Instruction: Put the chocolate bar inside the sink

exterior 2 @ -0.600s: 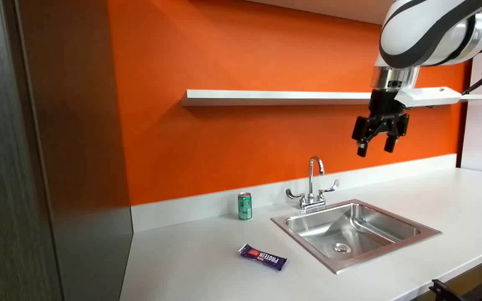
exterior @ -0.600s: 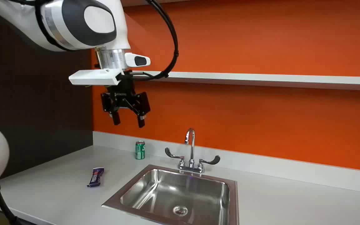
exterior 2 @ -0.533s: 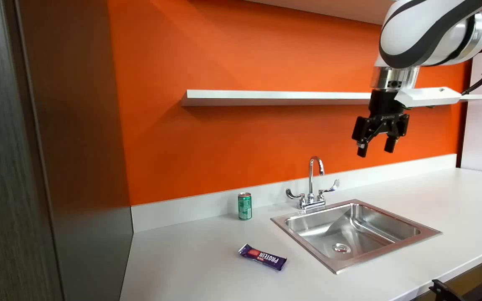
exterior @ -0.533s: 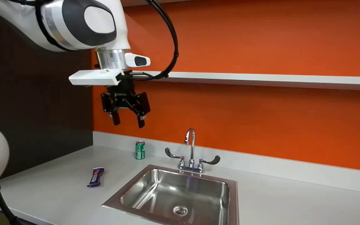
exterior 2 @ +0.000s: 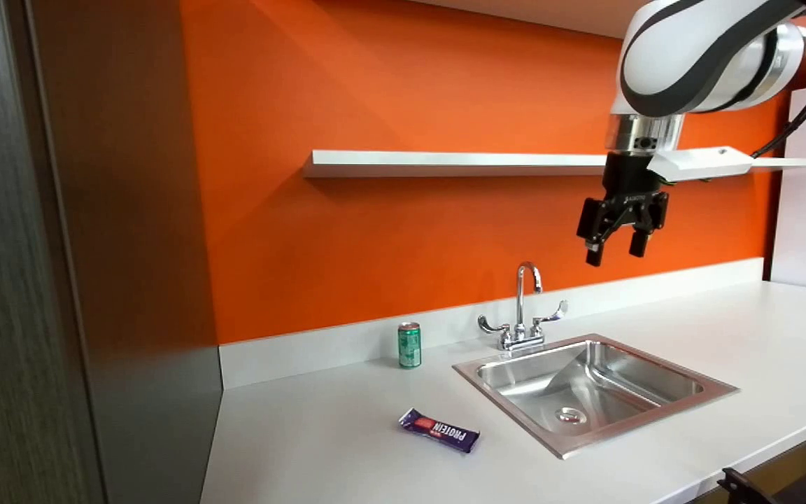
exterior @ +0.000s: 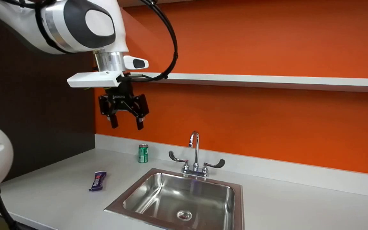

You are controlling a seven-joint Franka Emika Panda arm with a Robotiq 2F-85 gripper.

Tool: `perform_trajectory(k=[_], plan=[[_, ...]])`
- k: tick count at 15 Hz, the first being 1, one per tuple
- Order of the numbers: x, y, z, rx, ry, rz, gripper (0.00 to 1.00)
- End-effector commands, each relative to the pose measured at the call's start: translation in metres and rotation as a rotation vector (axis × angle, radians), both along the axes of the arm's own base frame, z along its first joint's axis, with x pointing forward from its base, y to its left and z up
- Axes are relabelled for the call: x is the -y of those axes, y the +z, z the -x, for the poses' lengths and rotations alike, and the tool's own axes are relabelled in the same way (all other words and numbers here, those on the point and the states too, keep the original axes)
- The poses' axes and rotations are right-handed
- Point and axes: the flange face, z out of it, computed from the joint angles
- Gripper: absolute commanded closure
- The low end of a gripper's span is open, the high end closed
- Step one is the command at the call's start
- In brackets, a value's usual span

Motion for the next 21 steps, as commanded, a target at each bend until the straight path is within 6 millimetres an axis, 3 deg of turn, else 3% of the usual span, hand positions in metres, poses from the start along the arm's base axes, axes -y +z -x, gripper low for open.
perform_trajectory(k=[1, 6, 12, 21], plan=[[-0.027, -0.007, -0.009, -0.018, 0.073, 0.028, 0.00], [-0.079, -0.025, -0.022, -0.060, 0.202, 0.075, 0.00], [-0.134, -0.059, -0.050, -0.101, 0.327, 0.103, 0.00], [-0.184, -0.122, -0.112, -0.173, 0.386, 0.064, 0.00]])
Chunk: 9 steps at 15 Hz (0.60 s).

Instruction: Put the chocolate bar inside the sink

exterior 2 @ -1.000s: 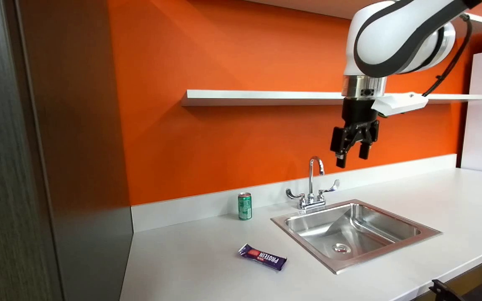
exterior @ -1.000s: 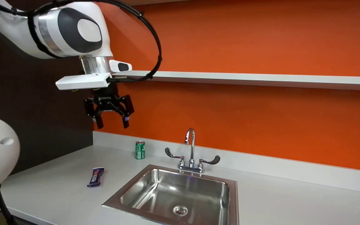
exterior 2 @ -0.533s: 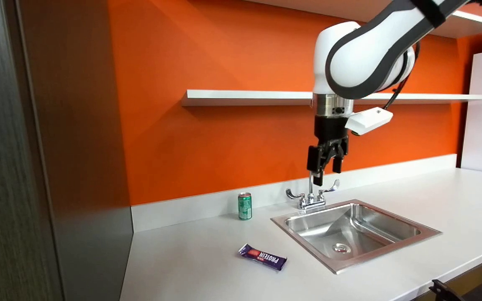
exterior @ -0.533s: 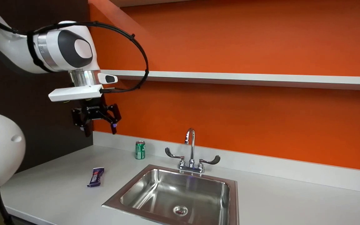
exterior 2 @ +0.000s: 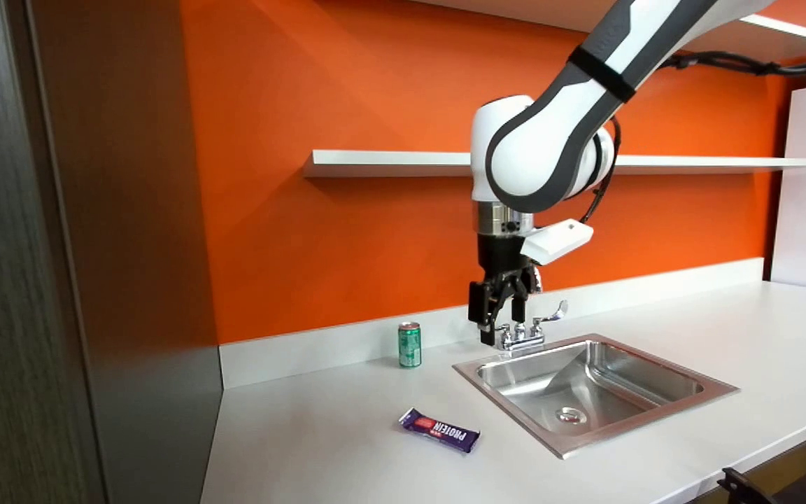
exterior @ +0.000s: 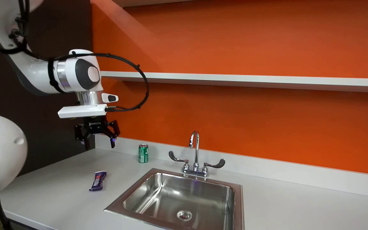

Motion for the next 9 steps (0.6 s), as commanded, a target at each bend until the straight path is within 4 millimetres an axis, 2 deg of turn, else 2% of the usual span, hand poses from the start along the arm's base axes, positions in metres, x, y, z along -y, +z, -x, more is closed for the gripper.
perform_trajectory(k=[1, 4, 9], plan=[[-0.021, -0.021, -0.032, -0.025, -0.003, -0.022, 0.00], [-0.037, -0.040, -0.045, -0.049, 0.023, -0.031, 0.00], [-0.058, -0.076, -0.052, -0.095, 0.066, -0.037, 0.00]])
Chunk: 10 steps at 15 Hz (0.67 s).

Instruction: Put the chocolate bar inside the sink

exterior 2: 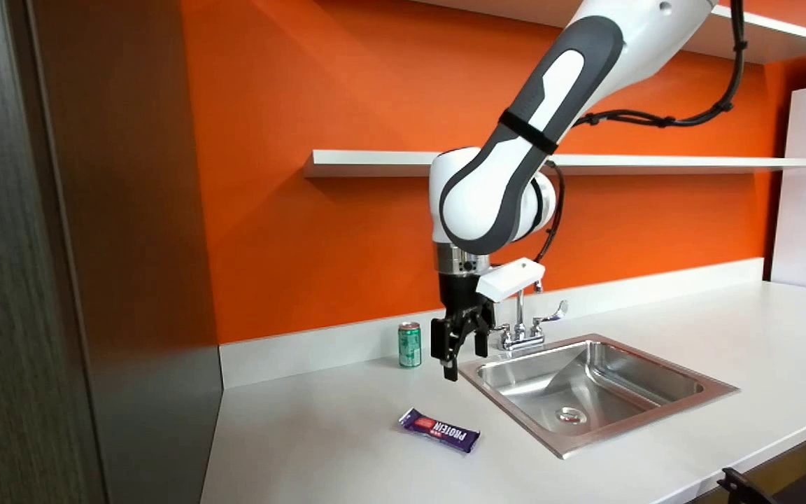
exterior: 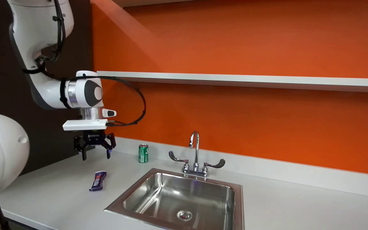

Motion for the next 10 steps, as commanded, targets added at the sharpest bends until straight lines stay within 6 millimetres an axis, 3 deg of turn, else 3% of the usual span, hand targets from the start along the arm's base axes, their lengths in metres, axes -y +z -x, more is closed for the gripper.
perform_trajectory(k=[1, 10], plan=[[-0.018, -0.024, -0.010, -0.023, 0.012, -0.009, 0.00], [-0.041, -0.074, -0.014, -0.050, 0.047, -0.053, 0.00]])
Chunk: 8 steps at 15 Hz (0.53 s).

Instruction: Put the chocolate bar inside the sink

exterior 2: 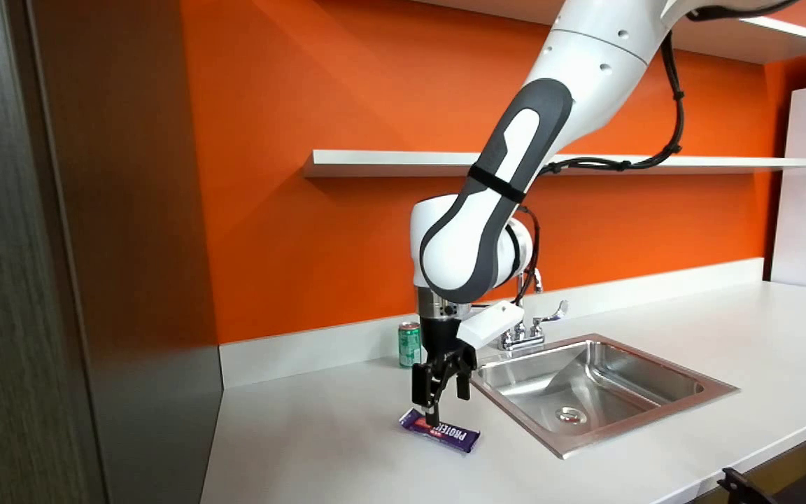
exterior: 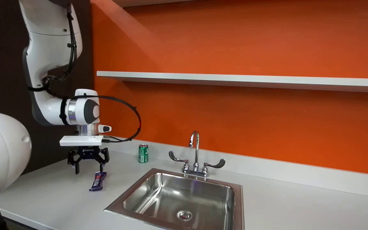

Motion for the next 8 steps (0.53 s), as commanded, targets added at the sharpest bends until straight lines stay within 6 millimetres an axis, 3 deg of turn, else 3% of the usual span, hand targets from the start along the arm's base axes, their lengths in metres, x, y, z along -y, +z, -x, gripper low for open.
perform_trajectory(k=[1, 8], plan=[[-0.010, -0.011, -0.010, 0.008, 0.001, -0.021, 0.00], [-0.011, -0.028, -0.026, 0.027, -0.008, -0.029, 0.00]])
